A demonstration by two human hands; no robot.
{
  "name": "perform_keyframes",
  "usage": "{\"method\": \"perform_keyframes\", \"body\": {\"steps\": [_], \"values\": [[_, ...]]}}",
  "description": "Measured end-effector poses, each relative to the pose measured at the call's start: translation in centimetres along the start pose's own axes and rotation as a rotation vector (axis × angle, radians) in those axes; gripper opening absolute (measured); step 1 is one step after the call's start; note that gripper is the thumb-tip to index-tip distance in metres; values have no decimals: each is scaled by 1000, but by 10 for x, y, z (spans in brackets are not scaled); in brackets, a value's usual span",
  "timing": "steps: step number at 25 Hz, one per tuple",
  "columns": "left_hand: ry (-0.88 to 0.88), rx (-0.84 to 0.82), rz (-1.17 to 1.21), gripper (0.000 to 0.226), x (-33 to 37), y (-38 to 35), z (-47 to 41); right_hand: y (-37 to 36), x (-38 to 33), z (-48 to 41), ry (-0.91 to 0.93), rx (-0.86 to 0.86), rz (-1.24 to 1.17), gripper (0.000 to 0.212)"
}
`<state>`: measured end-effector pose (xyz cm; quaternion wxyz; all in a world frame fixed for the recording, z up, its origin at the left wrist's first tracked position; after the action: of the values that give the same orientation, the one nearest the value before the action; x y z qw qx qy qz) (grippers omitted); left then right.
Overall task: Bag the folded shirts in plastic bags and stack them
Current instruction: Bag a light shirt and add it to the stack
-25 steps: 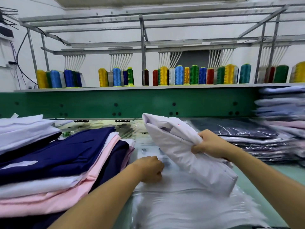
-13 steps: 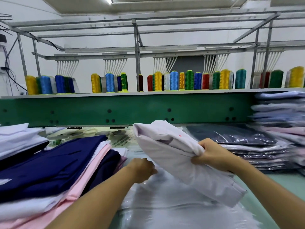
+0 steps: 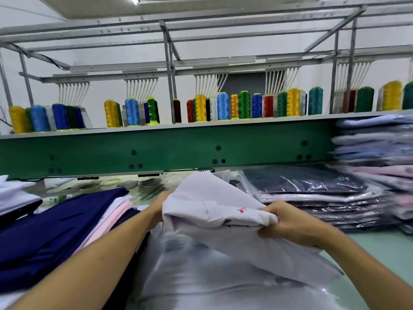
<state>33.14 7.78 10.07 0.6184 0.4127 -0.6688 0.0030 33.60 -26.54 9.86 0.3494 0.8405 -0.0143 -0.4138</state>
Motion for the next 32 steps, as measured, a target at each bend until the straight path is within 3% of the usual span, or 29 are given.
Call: {"method": "perform_keyframes", "body": {"steps": [4, 8, 12, 16, 19, 24, 28, 30, 32], "values": [[-198, 133, 14, 40, 21, 14, -3, 2, 7, 4, -15, 2, 62, 10], [-678, 159, -495, 38, 48, 9, 17, -1, 6, 2, -61, 59, 229, 11], [-855, 77, -857, 40, 58, -4, 38, -6, 2, -1, -61, 99, 535, 16], [-869, 59, -1016, 41, 67, 1, 46, -8, -1, -4, -17, 179, 808, 16], [-939, 41, -1009, 23, 83, -8, 59, -11, -8, -4, 29, 213, 876, 13], [-1125, 67, -913, 16, 124, -39, 83, -22, -23, -4, 121, 310, 959, 16], [-1045, 217, -931, 28, 131, -49, 80, -26, -36, -5, 121, 339, 934, 5], [-977, 294, -898, 40, 133, -42, 73, -28, -41, -5, 126, 352, 925, 13], [-973, 283, -886, 36, 134, -40, 68, -34, -46, -5, 146, 353, 915, 17]]}}
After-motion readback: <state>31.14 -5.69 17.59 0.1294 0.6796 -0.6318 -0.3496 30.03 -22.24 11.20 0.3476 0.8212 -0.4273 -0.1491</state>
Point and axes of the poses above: each hand's wrist, its own z-axis away from the middle knuckle, its own y-axis out of the back of the hand, x = y × z, the point moved 2 cm from there along -z, towards the middle knuckle, and after that the axes turned 15 degrees about x, right-handed, at the moved point
